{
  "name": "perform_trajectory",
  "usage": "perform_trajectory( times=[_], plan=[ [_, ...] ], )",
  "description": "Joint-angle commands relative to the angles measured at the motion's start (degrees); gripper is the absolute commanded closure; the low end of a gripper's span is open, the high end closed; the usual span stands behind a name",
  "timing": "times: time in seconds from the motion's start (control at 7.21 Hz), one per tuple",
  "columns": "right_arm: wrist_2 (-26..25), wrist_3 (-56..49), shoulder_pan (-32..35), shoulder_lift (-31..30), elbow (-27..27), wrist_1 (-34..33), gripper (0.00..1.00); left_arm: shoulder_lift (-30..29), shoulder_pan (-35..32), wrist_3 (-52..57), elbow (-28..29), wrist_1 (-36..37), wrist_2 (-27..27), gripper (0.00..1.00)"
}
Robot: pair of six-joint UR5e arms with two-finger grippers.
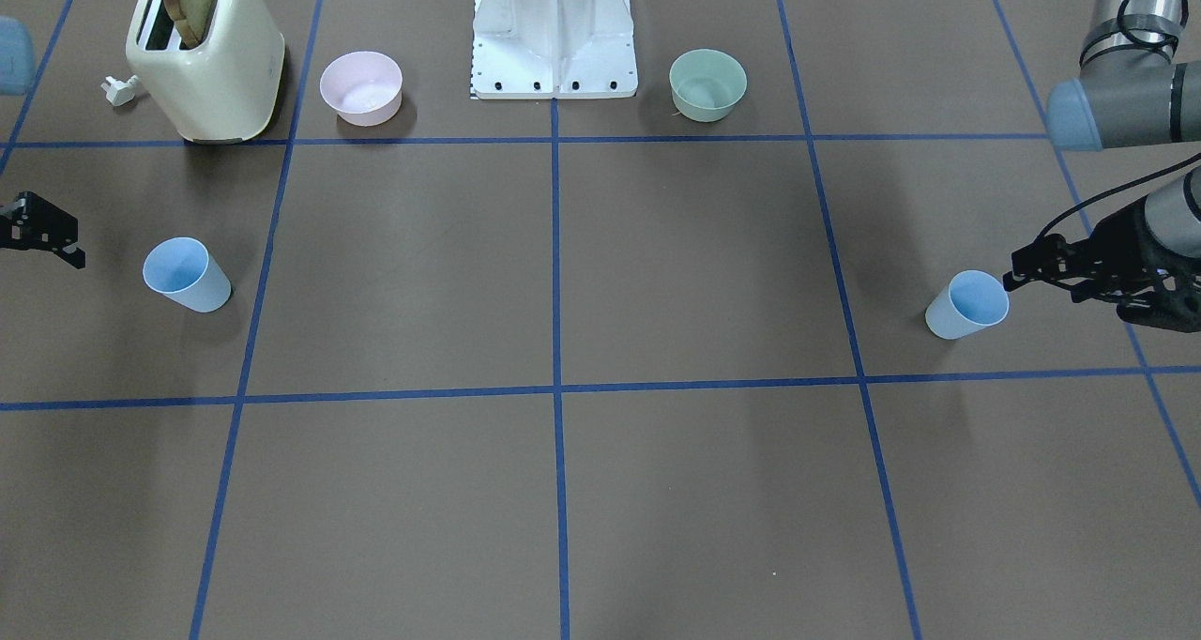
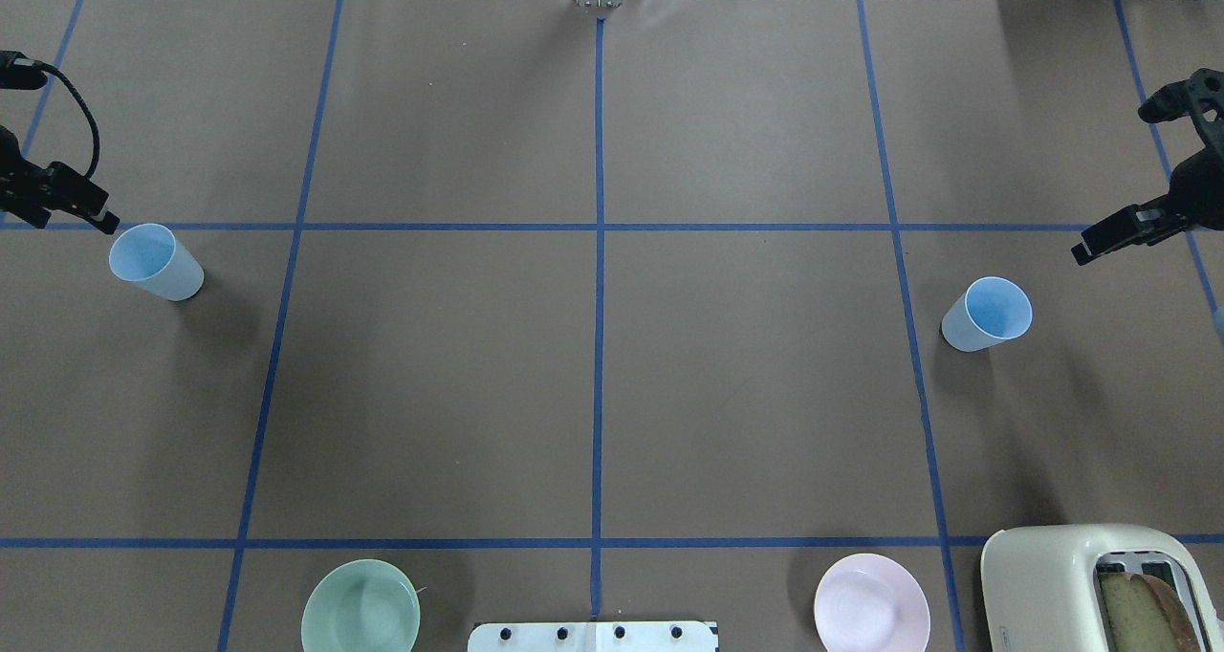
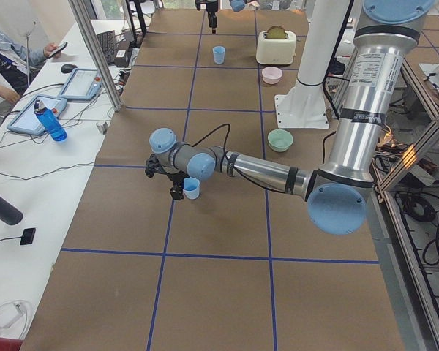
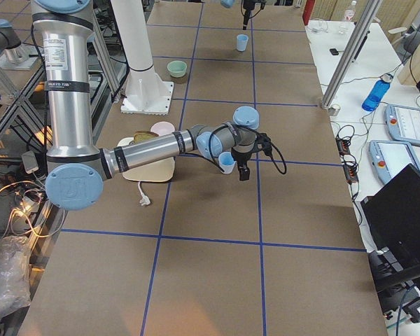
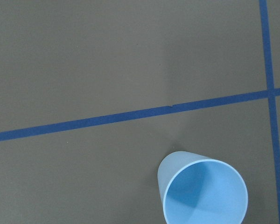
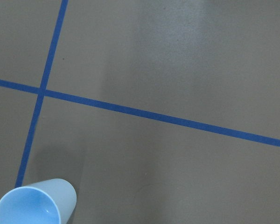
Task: Stack blue cups with both arms
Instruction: 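Lower the left gripper onto a light blue cup while the right approaches the other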
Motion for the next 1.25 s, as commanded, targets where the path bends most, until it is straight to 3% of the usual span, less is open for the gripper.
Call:
perform_trajectory(
  times=[0.0,0.69,1.11],
  plan=[
    [0.2,2.3,-1.3,0.0,0.1,1.9,0.01,-0.8,0.7,-0.2,0.9,-0.1,0.0,0.09],
    [0.3,4.6,-2.4,0.1,0.1,4.3,0.01,-0.8,3.2,-0.3,4.5,-4.0,-0.3,0.24],
    [0.3,4.6,-2.4,0.2,0.0,4.3,0.01,-0.7,4.1,-0.7,4.4,-4.0,-0.5,0.66]
  ],
)
